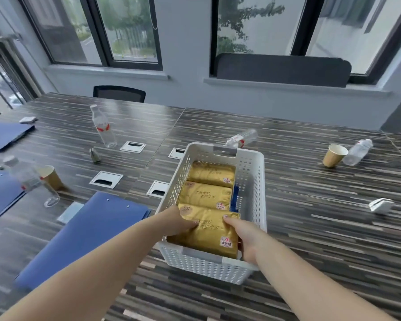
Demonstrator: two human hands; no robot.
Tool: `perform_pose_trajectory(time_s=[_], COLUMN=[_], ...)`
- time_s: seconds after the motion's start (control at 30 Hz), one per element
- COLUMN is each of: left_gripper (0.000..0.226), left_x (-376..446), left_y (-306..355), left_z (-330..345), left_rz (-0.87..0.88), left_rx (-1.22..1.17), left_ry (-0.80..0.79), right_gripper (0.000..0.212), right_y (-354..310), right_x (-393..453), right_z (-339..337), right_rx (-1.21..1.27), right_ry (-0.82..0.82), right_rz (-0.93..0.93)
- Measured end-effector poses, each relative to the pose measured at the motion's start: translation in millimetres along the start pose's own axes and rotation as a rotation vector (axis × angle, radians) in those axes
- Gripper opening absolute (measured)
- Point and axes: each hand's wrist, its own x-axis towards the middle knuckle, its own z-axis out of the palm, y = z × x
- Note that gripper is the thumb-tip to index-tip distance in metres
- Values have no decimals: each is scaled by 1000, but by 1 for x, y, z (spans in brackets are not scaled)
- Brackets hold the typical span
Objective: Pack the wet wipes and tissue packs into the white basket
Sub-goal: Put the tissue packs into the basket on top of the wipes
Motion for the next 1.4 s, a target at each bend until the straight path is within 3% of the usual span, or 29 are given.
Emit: perform_pose_trajectory(time_s=[0.23,0.43,0.53,0.77,1.0,1.23,1.4], left_gripper=[82,79,88,99,107,86,64], left_x=[14,24,26,24,22,6,-5], left_y=[0,-5,-7,-7,-14,-10,-13], left_z=[-2,-3,-2,2,-3,-10,-9], left_rz=[28,28,22,60,188,286,333], left_rx=[189,-26,-132,-181,-363,-492,-455], left_ry=[-92,-97,-129,-122,-67,-26,-11], right_gripper=[37,52,55,37,56,48,43], right_y=[-3,-5,-4,-8,-5,-4,-5], right_x=[22,42,48,48,52,51,48], right_z=[2,9,10,12,12,12,16], right_rx=[-104,-193,-198,-315,-243,-212,-179], right_ry=[30,44,75,96,89,54,4], right_rz=[140,169,202,155,187,155,141])
